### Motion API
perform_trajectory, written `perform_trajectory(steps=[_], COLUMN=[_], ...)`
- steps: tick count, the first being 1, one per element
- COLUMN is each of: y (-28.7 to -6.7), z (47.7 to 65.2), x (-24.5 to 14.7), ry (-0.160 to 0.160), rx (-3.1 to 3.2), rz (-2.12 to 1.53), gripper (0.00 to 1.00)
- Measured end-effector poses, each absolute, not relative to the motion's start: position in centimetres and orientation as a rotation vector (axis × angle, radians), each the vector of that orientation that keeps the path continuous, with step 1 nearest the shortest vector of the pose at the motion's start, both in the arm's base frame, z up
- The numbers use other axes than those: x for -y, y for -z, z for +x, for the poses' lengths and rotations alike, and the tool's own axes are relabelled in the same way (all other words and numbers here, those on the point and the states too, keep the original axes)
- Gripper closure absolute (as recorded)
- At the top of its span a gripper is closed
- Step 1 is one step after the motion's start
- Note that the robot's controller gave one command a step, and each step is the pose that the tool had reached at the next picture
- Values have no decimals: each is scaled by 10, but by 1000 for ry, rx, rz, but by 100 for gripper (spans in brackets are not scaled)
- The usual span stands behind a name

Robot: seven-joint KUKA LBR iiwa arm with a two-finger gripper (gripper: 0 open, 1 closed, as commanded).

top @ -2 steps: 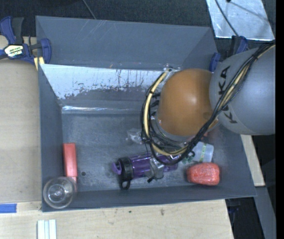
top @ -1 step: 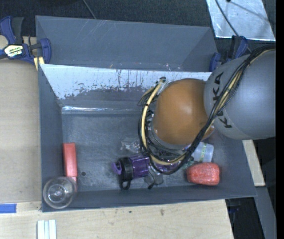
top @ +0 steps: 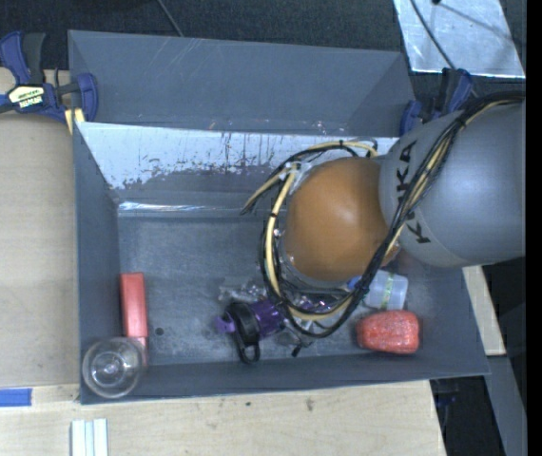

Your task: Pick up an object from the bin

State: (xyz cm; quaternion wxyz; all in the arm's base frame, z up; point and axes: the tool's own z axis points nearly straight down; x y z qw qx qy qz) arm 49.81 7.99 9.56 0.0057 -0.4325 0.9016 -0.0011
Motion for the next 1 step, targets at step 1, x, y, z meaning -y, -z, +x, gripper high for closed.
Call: perform_trajectory(steps=[1], y=[-71], z=[490], x=[-76], ry=[1], rx=[-2990], rz=[-936], gripper=[100])
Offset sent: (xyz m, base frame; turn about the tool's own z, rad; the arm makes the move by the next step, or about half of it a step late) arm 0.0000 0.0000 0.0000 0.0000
